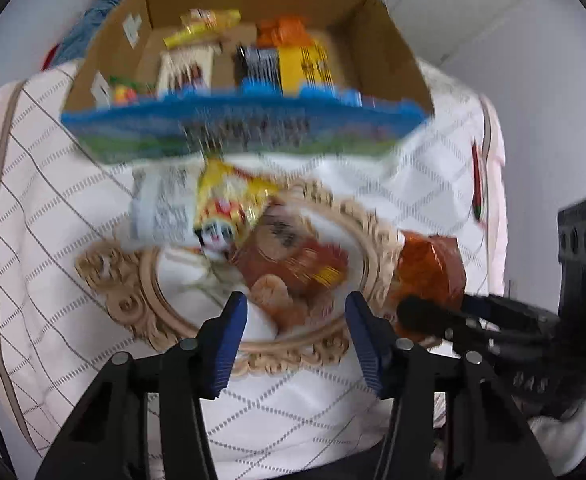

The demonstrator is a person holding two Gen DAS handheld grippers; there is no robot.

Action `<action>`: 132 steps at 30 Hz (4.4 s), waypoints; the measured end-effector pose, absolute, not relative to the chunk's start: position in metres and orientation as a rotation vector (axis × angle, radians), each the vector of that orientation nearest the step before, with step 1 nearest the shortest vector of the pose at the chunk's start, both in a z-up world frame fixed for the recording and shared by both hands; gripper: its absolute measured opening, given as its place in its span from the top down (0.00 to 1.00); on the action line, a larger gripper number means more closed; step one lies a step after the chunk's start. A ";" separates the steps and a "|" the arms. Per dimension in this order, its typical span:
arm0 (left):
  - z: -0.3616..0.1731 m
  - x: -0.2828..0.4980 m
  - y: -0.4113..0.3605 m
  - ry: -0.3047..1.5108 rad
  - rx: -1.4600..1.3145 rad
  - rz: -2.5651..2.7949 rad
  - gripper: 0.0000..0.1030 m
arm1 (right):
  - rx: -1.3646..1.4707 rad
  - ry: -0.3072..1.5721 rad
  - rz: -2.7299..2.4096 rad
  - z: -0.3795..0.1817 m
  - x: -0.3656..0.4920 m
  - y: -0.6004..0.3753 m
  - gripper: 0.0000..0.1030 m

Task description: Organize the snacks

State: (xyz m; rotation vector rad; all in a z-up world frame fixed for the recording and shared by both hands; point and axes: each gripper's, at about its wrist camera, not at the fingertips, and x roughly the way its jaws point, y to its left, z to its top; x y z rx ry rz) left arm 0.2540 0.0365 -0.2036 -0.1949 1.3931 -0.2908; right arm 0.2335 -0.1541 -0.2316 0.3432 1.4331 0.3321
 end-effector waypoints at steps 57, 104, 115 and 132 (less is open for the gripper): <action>-0.174 0.320 0.059 1.248 -0.288 -0.272 0.88 | 0.366 1.312 0.338 -0.184 0.303 -0.148 0.49; -0.211 0.486 0.095 1.297 -0.105 -0.061 0.05 | -0.025 1.354 0.063 -0.203 0.484 -0.106 0.04; -0.162 0.417 0.088 1.136 -0.084 -0.020 0.05 | -0.020 1.229 0.053 -0.160 0.428 -0.107 0.04; -0.108 0.328 0.083 0.987 -0.091 -0.013 0.05 | -0.012 1.099 0.096 -0.103 0.337 -0.100 0.04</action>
